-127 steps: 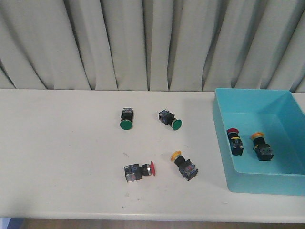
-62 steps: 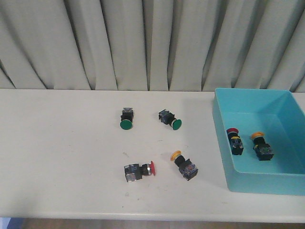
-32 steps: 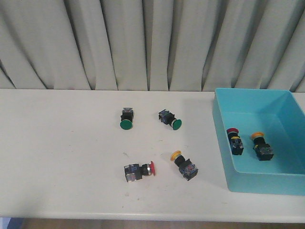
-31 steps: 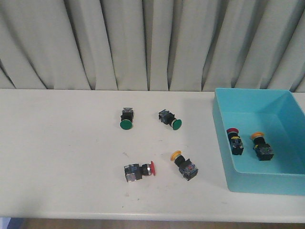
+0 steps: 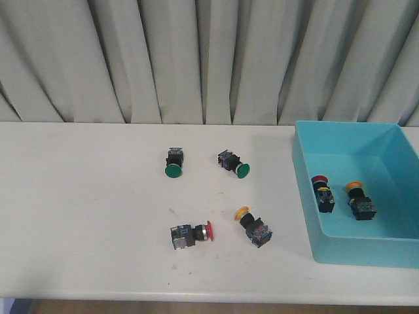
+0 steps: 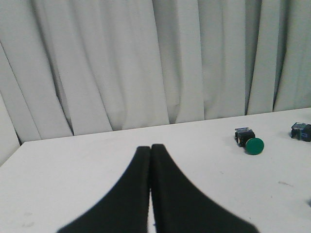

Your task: Pick red and yellow buttons and place in box

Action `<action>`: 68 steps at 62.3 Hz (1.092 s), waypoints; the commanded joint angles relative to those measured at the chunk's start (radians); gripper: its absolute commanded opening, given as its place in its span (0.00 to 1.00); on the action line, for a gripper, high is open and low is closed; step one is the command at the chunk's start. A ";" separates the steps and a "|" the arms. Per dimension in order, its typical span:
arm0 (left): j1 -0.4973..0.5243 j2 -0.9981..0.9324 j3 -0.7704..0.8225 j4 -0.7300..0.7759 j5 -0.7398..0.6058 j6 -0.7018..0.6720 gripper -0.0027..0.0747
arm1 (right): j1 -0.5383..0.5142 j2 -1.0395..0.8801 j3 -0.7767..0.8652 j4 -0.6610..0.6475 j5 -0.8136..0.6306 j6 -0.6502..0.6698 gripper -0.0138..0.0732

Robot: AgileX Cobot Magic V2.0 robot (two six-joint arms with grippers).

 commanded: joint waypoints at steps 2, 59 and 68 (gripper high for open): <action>0.000 -0.015 0.048 -0.003 -0.069 -0.007 0.03 | 0.001 -0.003 -0.029 0.018 -0.057 -0.008 0.15; 0.000 -0.015 0.048 -0.003 -0.069 -0.007 0.03 | 0.003 -0.020 0.015 -0.365 -0.149 0.376 0.15; 0.000 -0.015 0.048 -0.003 -0.069 -0.007 0.03 | 0.042 -0.123 0.194 -0.570 -0.324 0.577 0.15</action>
